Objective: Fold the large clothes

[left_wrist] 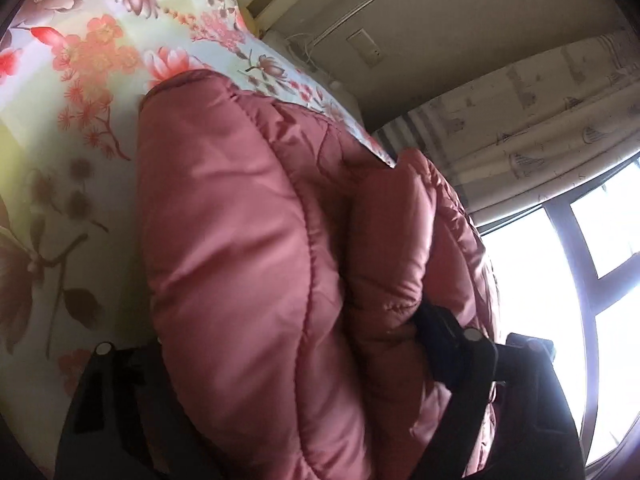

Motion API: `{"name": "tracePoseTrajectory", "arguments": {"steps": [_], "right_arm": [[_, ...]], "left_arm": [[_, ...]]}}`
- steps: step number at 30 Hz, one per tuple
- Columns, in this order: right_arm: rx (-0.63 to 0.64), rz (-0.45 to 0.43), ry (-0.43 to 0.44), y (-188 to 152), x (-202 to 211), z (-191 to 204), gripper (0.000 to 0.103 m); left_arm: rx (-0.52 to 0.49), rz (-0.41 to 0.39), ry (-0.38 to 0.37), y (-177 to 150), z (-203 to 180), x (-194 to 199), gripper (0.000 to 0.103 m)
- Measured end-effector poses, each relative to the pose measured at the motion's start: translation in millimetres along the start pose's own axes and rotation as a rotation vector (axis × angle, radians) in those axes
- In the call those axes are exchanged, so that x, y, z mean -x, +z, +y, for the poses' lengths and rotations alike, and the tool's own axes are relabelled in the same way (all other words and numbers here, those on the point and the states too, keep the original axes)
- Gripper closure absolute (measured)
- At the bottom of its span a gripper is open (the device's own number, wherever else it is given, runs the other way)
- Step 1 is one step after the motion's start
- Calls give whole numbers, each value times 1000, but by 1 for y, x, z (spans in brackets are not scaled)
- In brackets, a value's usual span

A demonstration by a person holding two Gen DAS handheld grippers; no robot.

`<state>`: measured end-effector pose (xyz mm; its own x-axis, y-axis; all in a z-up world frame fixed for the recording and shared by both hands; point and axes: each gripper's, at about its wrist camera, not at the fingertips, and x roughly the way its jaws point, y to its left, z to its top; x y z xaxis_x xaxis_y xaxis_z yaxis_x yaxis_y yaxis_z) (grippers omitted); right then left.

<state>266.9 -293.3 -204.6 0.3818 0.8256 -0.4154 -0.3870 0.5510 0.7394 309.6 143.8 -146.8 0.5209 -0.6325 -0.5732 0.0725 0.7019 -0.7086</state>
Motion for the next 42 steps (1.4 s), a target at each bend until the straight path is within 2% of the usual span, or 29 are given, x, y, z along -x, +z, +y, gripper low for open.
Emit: {"name": "tracePoseTrajectory", "arguments": {"steps": [1,4,8,11,13,15,20,22,24,25,27,28,30,31,33,34,35,38,40,42], "right_arm": [[17,-13,-9,-1,2,3,24],[101,-68,-62,2,18,20,27],[154,-148,-108,20,50,27,27],[157,-174,-159,33,71,20,27],[142,-170,-196,43,75,9,27],[104,-158,-210,51,74,-11,28],[-28,-127,-206,64,70,-77,25],[-54,-137,-217,60,70,-78,23],[-29,-163,-300,55,75,-66,20],[-7,-192,-364,55,79,-55,17],[76,-294,-560,47,88,-22,14],[137,-339,-619,44,91,-2,13],[283,-395,-605,30,87,40,13],[341,-389,-594,23,80,57,13],[508,-351,-642,3,49,94,16],[600,-342,-696,-11,29,111,25],[650,-326,-715,-18,13,117,30],[740,-170,-794,-37,-45,117,44],[809,-155,-864,-49,-67,110,44],[805,-154,-865,-49,-70,106,44]], "left_arm": [[-2,-16,-15,-1,-6,0,38],[-38,-39,-10,0,-35,-4,48],[-92,-39,-53,12,-77,-30,49],[-81,-15,-79,23,-95,-61,48],[-58,4,-68,30,-101,-87,48],[-41,20,-22,34,-105,-114,48],[-66,-19,45,37,-105,-136,36],[-89,-21,63,35,-105,-135,30],[-110,-25,92,34,-105,-135,22],[-114,-25,100,35,-106,-134,19],[-100,-23,97,37,-103,-136,18],[-94,-22,95,40,-99,-136,16],[-89,-24,95,42,-97,-138,15],[-88,-25,95,43,-95,-139,15],[-90,-25,98,43,-95,-138,15],[-94,-25,105,44,-96,-138,15],[-100,-22,111,44,-95,-136,15],[-129,-33,173,50,-108,-120,15],[-144,-74,221,58,-119,-100,18],[-213,-154,266,66,-144,-74,18]]}}
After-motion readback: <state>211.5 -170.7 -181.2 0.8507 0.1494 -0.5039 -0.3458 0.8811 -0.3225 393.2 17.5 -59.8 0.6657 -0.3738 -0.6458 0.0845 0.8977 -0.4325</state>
